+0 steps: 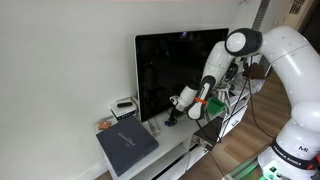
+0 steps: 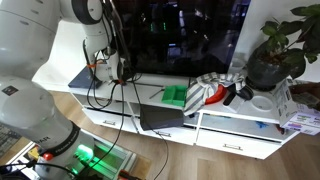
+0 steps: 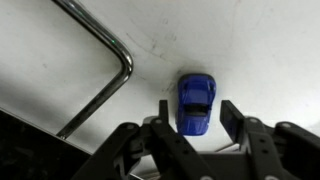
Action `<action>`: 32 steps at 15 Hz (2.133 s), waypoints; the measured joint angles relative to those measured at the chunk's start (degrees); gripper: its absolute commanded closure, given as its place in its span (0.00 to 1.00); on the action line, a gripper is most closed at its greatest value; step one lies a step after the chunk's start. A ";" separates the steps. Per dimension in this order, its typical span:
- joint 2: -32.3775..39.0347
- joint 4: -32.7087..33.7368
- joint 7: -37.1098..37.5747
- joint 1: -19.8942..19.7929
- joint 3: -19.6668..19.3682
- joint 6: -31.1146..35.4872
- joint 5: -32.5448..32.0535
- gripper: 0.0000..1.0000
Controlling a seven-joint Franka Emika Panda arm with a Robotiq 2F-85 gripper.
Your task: Move the toy car to the left
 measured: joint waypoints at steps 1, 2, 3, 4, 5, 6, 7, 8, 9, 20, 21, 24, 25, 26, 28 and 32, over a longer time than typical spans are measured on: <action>0.00 0.00 0.00 0.00 0.00 0.00 0.00 0.21; 0.00 0.00 0.00 0.00 0.00 0.00 0.00 0.20; 0.00 0.00 0.00 0.00 0.00 0.00 0.00 0.22; 0.00 0.00 0.04 0.00 -0.03 0.01 0.00 0.16; -0.01 -0.02 0.18 0.00 -0.06 0.01 0.01 0.07; -0.07 -0.15 0.58 0.03 -0.16 0.01 0.13 0.00; -0.22 -0.40 1.18 0.09 -0.32 0.01 0.16 0.00; -0.46 -0.80 2.13 0.31 -0.62 0.07 0.59 0.00; -0.82 -1.27 3.28 0.71 -1.06 0.25 1.08 0.00; -9.38 -11.55 15.94 9.98 -7.59 2.91 15.28 0.00; -10.47 -12.68 17.00 11.00 -8.32 2.91 16.85 0.00; -13.82 -15.91 19.75 14.04 -10.67 2.50 21.52 0.00; -15.02 -16.95 20.54 15.01 -11.51 1.85 22.95 0.00; -16.26 -17.95 21.27 15.73 -12.16 0.65 24.04 0.00; -19.14 -19.92 22.94 16.12 -12.64 -2.62 25.44 0.00; -25.90 -23.32 25.92 13.42 -12.31 -9.17 25.80 0.00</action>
